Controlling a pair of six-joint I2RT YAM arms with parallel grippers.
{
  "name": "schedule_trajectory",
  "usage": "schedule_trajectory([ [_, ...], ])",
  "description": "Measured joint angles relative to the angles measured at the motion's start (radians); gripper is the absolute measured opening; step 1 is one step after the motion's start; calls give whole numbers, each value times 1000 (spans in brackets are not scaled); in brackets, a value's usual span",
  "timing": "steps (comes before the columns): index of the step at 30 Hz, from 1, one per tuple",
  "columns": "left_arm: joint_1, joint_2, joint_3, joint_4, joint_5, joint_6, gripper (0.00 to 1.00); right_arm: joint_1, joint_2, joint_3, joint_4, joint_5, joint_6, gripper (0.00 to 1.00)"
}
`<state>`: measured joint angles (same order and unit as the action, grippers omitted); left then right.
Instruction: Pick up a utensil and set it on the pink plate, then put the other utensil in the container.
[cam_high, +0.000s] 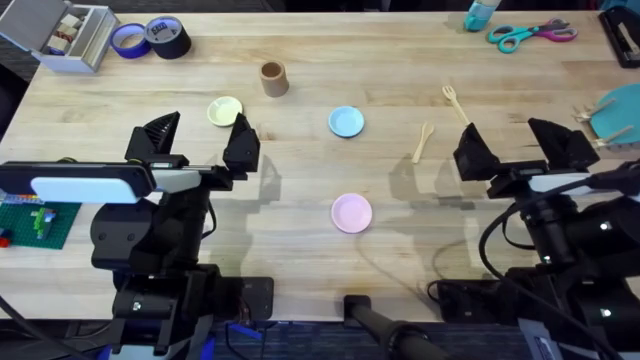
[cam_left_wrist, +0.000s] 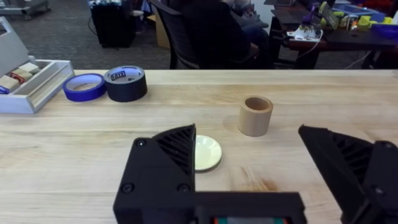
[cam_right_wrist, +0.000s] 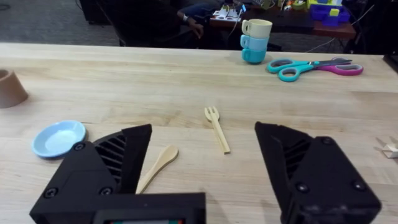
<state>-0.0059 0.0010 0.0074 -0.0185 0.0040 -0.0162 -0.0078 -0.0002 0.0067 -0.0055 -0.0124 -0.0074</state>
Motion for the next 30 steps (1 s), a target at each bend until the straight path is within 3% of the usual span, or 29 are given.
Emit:
schedule_trajectory([
  [24,0,0,0,36,-1,1,995,0,0,5,-9,-2,-15,996],
  [30,0,3,77,-95,-48,1,994,-2,0,80,-138,-3,-17,996],
])
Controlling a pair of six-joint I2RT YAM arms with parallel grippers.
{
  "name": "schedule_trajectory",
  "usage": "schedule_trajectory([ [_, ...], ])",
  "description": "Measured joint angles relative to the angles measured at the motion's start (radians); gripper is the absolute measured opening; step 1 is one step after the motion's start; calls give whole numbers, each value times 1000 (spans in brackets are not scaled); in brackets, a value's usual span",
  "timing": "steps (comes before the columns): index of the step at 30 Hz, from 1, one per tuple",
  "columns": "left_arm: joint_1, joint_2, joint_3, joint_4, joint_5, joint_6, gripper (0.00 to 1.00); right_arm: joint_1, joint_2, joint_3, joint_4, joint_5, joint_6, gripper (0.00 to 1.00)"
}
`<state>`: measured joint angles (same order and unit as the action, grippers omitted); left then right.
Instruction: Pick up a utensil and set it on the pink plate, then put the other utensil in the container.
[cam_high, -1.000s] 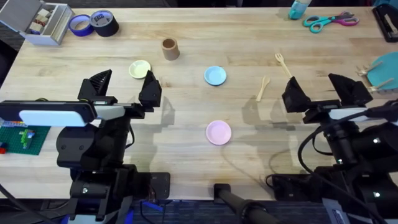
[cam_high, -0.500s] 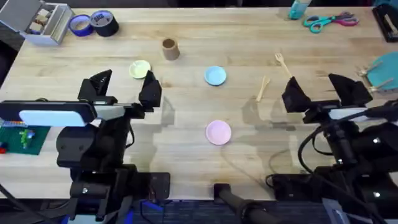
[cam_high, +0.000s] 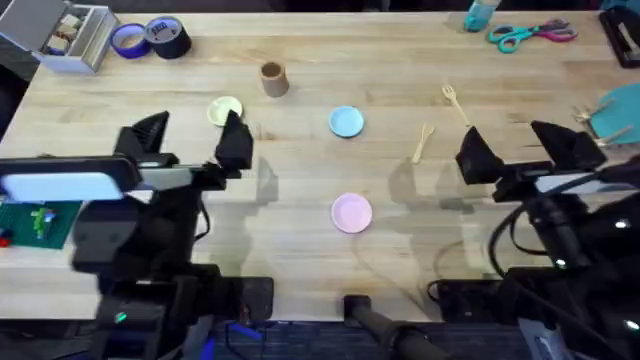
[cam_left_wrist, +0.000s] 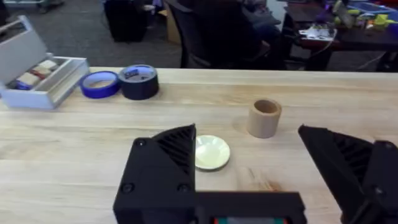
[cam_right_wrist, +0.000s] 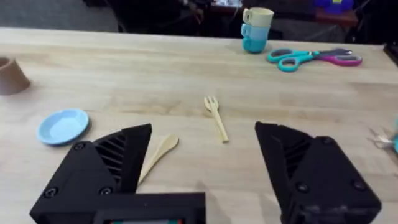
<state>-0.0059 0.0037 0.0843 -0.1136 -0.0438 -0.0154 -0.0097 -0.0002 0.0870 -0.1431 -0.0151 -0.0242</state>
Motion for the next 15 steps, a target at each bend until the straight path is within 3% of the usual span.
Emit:
schedule_trajectory([
  [7,0,139,272,-199,-32,0,993,0,82,232,-266,19,-3,996],
  [15,0,430,609,-393,-34,0,995,0,344,516,-464,27,-6,997],
])
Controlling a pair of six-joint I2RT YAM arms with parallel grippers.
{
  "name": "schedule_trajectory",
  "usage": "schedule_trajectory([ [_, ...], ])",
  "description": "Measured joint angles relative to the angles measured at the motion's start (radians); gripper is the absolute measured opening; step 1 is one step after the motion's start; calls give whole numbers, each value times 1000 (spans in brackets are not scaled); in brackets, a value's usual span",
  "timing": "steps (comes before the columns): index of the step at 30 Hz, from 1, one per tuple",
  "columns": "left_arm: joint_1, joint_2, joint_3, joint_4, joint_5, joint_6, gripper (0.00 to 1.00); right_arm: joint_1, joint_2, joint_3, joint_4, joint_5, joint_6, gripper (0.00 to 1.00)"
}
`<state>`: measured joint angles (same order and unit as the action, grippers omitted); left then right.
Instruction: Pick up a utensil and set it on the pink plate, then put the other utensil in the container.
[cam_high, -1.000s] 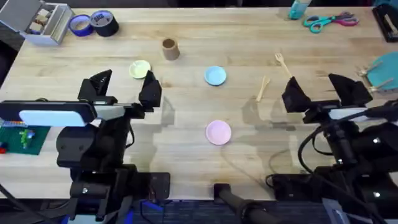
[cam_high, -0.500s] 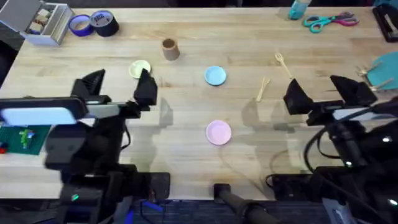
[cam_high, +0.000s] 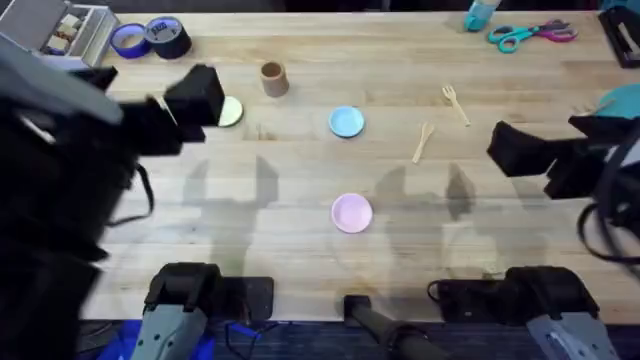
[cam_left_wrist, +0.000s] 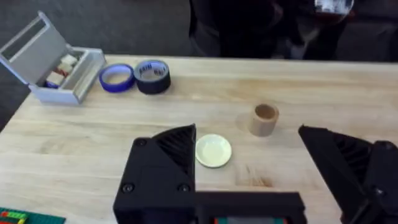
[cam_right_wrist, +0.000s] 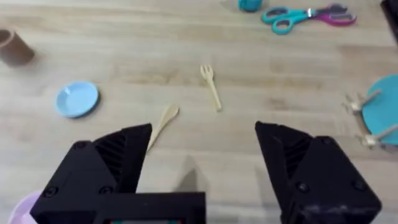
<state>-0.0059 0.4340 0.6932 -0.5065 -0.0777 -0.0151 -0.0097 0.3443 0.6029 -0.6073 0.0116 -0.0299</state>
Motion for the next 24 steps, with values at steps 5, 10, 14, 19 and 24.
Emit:
schedule_trajectory([
  [5,0,207,207,-161,25,0,994,0,206,211,-152,0,0,997],
  [10,0,417,383,-339,59,0,994,0,405,420,-294,0,0,996],
  [14,0,571,487,-456,79,0,992,0,551,548,-401,0,0,996],
  [19,0,693,533,-512,110,0,993,0,717,629,-506,0,0,997],
  [24,0,745,534,-515,136,0,994,0,820,639,-536,0,0,997],
])
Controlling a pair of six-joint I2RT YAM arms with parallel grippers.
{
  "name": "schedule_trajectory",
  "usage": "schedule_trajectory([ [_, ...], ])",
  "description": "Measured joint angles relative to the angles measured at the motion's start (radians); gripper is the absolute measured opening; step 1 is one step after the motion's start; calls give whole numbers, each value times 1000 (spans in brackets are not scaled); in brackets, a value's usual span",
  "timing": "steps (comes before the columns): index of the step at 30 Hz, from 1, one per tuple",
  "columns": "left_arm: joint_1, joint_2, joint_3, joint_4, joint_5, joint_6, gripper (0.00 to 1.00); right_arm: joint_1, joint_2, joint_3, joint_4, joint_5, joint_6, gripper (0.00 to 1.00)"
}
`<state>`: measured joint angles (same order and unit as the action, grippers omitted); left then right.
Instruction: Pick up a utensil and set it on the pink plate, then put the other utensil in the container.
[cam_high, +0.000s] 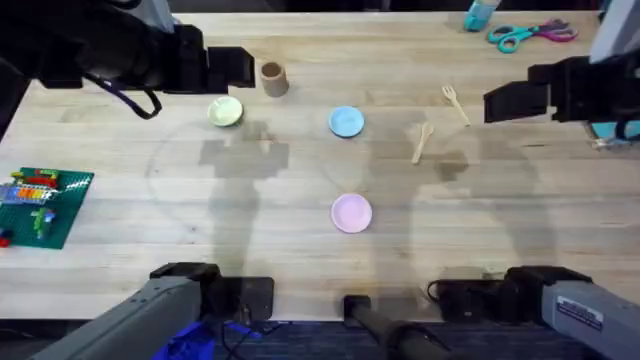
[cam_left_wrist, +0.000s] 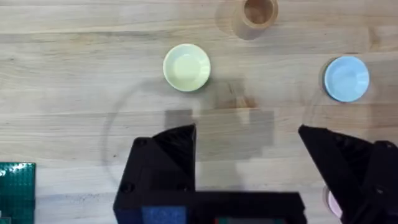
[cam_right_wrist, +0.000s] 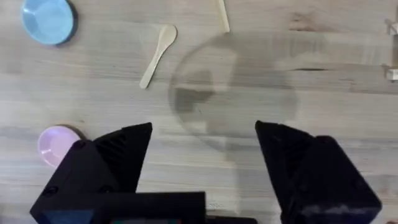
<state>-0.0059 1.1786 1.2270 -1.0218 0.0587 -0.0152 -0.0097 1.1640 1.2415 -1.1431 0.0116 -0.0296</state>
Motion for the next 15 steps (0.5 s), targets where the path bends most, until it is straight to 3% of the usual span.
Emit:
schedule_trajectory([
  [15,0,2,3,35,6,0,993,0,23,2,31,0,0,997],
])
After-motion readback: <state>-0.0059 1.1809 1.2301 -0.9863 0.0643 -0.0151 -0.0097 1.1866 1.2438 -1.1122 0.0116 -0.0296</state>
